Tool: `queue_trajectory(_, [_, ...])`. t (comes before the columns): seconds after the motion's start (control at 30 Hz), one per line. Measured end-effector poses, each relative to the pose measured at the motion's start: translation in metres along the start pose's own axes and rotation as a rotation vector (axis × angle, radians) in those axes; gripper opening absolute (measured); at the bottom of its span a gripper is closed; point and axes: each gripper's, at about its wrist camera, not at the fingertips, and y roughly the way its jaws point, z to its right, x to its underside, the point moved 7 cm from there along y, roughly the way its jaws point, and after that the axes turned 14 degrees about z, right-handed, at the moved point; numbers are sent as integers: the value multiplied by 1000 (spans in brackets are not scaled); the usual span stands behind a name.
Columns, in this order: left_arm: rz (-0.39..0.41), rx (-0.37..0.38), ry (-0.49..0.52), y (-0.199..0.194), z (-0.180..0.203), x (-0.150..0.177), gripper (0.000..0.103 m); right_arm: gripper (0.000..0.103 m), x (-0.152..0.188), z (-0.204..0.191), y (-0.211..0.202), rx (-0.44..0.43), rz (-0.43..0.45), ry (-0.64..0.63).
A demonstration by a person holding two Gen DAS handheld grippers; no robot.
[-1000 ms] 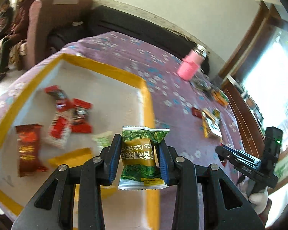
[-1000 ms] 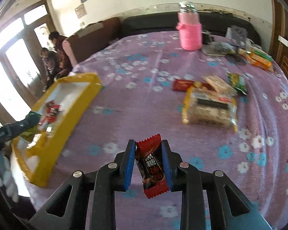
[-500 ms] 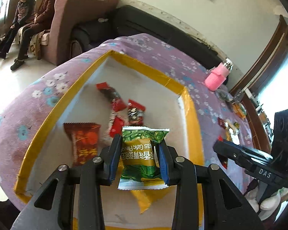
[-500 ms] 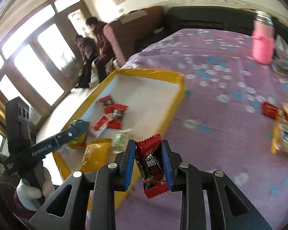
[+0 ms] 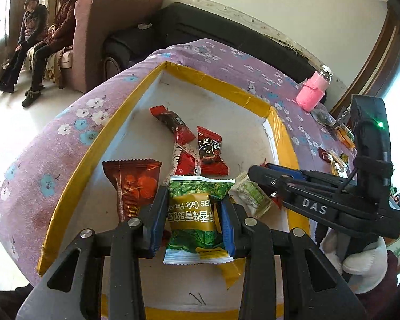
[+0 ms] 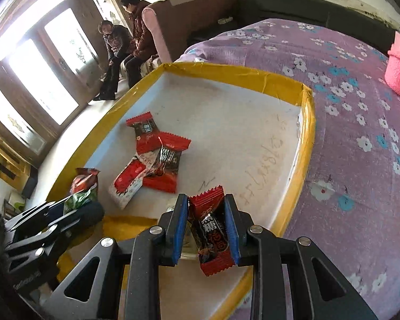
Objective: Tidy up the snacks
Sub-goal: 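Carry both items over the tray and open both grippers to release them, then move both open grippers back to the snacks and grasp the cracker pack with the right gripper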
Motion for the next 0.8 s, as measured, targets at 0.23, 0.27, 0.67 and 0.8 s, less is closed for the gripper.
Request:
queue_trajectory(0.23, [24,-3,-34,-7,-5,-7,40,38,-10,9,-12,-3,51,48])
queue_trajectory(0.27, [34,-4,-36,-9,-5,-9,48,38,-11,10,-15,0,60,56])
queue_trajectory(0.67, [164,-89,135,-36,45,-23,79,50,-7,37,-60,-8,156,132])
queue_trajectory(0.8, [176,-107,233,-40,71,-19,79,50,-2,50,-73,-8,177,155])
